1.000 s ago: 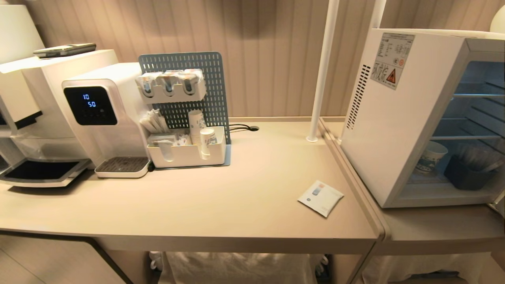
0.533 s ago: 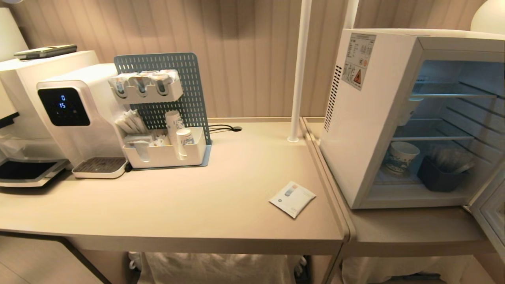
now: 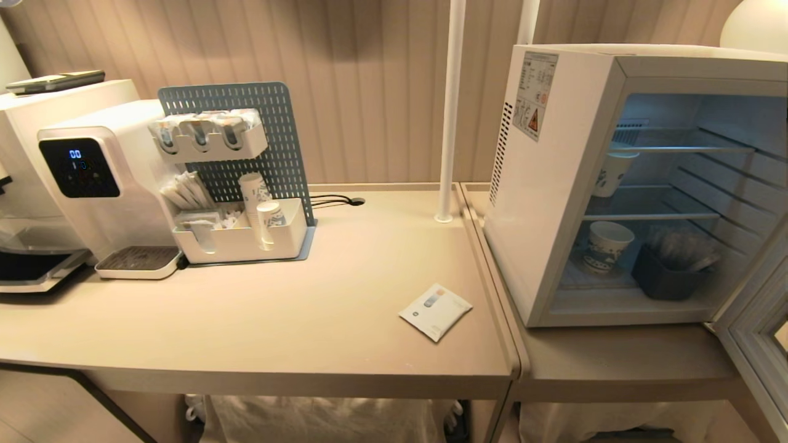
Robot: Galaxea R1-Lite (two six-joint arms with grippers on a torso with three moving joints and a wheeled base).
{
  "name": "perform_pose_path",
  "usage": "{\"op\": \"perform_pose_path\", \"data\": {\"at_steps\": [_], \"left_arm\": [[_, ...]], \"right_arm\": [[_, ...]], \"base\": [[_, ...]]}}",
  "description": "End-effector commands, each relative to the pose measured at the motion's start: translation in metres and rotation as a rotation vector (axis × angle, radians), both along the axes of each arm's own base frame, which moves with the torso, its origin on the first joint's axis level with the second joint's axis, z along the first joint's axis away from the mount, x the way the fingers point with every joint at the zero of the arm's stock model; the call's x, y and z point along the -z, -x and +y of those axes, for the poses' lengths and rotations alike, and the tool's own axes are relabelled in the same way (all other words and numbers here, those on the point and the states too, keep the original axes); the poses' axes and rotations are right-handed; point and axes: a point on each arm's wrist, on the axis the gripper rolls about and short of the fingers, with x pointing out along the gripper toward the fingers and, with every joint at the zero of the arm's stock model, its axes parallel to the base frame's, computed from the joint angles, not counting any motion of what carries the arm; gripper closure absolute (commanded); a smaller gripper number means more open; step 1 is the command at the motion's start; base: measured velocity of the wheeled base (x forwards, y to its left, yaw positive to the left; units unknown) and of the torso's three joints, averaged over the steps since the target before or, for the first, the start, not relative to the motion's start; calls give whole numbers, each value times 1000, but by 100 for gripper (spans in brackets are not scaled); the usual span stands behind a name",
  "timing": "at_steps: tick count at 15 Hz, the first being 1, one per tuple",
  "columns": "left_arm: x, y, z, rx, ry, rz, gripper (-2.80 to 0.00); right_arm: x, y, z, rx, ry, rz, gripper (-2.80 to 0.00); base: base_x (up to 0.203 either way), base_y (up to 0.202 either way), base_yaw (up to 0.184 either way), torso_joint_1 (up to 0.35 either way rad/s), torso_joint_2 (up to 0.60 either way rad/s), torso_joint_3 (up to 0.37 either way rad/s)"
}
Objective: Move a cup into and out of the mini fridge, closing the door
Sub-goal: Put the yoghurt in the freezer
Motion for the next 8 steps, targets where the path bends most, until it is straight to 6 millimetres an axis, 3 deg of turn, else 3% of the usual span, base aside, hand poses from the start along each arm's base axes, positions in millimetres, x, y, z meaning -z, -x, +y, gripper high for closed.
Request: {"op": "perform_pose_path", "data": {"at_steps": [1,3,8], "left_arm": [[0,0,0,2,0,2,0],[0,0,0,-1,-5,0,0],[0,0,0,0,0,2,0]], "right_arm": [[0,0,0,0,1,2,0],[0,0,0,1,1,3,0],[0,0,0,0,1,3,0]], "base": [[0,0,0,0,0,0],[61,0,-2,-1,-1,-4],[185,0,-1,9,3,-2]]}}
